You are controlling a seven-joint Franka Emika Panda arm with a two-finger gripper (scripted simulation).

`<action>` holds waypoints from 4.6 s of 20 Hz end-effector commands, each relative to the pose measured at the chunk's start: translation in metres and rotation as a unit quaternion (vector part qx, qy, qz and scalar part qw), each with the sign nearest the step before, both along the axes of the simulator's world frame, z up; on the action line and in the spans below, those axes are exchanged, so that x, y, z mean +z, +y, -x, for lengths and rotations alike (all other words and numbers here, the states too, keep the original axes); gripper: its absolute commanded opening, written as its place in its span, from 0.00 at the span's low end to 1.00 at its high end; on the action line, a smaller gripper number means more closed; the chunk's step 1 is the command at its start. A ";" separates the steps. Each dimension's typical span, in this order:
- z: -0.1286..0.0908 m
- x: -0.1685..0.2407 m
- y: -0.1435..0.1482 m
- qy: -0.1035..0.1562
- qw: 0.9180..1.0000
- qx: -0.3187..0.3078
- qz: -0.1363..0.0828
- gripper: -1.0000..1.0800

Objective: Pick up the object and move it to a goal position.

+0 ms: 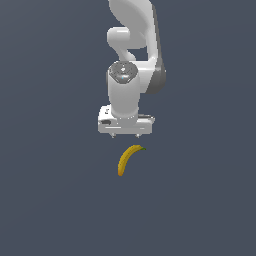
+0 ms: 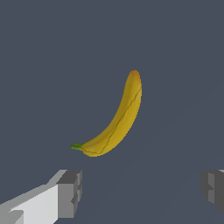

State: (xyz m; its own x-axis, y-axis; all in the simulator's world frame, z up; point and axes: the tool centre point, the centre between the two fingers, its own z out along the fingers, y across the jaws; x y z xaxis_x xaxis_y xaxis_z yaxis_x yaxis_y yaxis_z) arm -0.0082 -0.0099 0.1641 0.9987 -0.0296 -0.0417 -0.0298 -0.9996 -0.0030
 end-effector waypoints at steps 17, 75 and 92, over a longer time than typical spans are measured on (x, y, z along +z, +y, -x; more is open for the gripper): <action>-0.006 0.005 -0.016 -0.010 1.000 -0.019 0.016 0.96; -0.025 -0.145 0.015 -0.019 0.941 -0.337 0.009 0.00; -0.031 -0.132 0.005 -0.019 0.941 -0.338 0.009 0.00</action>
State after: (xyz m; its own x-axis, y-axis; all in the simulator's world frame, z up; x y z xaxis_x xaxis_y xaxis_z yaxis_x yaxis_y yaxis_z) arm 0.0195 -0.0015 0.0264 0.7528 -0.6583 -0.0030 -0.6583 -0.7528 0.0030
